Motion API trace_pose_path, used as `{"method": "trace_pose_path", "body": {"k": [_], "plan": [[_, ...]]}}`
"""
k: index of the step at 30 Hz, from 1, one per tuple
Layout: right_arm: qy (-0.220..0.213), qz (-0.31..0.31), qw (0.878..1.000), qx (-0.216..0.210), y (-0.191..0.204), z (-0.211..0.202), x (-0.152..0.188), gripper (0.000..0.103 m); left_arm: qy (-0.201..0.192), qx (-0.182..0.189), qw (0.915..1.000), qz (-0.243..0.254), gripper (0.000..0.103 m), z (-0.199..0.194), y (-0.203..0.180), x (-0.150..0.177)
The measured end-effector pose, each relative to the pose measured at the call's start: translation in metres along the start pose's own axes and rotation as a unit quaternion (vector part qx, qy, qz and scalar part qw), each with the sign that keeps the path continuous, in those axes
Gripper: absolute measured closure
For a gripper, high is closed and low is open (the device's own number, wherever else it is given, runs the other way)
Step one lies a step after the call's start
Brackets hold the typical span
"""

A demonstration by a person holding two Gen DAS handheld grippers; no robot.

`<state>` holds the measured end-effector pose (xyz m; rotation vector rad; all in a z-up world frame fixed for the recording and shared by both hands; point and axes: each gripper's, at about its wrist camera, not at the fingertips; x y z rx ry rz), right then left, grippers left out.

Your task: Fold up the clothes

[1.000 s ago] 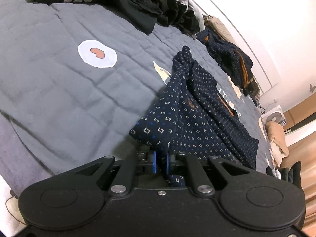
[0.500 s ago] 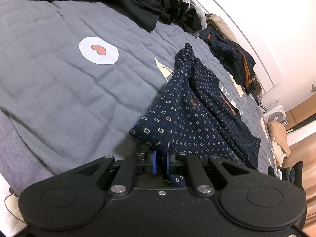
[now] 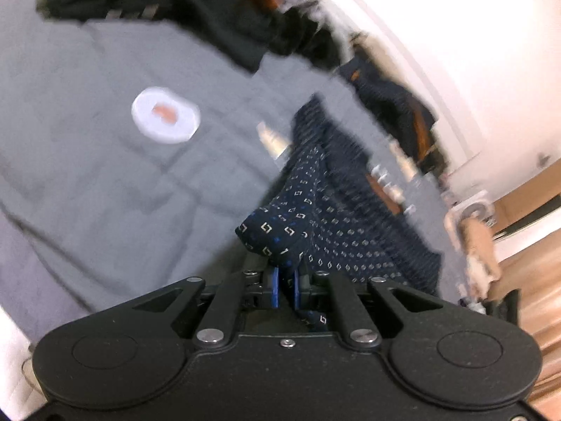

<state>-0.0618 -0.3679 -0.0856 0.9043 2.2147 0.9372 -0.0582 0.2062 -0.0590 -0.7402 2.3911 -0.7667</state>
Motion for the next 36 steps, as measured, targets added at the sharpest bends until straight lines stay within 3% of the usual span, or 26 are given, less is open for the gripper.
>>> {"method": "trace_pose_path", "body": {"k": [3, 5, 8, 10, 16, 19, 21, 27, 36], "plan": [[0.028, 0.006, 0.999, 0.043, -0.016, 0.02, 0.004, 0.094, 0.015, -0.022, 0.9996, -0.01, 0.086, 0.012, 0.005, 0.003], [0.029, 0.006, 0.999, 0.044, -0.018, 0.026, 0.006, 0.092, 0.017, -0.029, 0.9993, -0.015, 0.069, 0.014, 0.006, 0.005], [0.026, 0.004, 0.999, 0.035, -0.014, 0.026, 0.008, 0.085, 0.002, -0.021, 0.9996, -0.017, 0.068, 0.012, 0.007, 0.003], [0.022, 0.008, 1.0, 0.02, -0.014, 0.025, 0.009, 0.071, 0.003, -0.002, 0.9996, -0.026, 0.068, 0.012, 0.008, 0.002], [0.028, 0.022, 0.999, -0.001, -0.011, 0.029, 0.006, 0.057, 0.006, 0.03, 0.999, -0.034, 0.068, 0.013, 0.006, 0.002], [0.029, 0.017, 0.999, 0.001, -0.009, 0.03, 0.006, 0.055, 0.008, 0.028, 0.9989, -0.036, 0.066, 0.015, 0.005, 0.003], [0.03, 0.013, 0.999, 0.002, -0.008, 0.031, 0.007, 0.055, 0.009, 0.025, 0.9989, -0.039, 0.057, 0.015, 0.006, 0.004], [0.03, -0.004, 0.999, 0.012, -0.003, 0.035, 0.008, 0.053, 0.001, 0.026, 0.9992, -0.03, 0.052, 0.01, 0.003, 0.007], [0.029, -0.024, 0.999, 0.026, 0.001, 0.042, 0.01, 0.048, 0.004, -0.002, 0.9999, -0.012, 0.052, 0.028, -0.004, 0.007]]}}
Point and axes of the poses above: each gripper's, at about its wrist camera, not at the fingertips, and z roughly the way its jaws point, y to its left, x to its underside, and after that the axes turned 10 degrees about y, right-handed
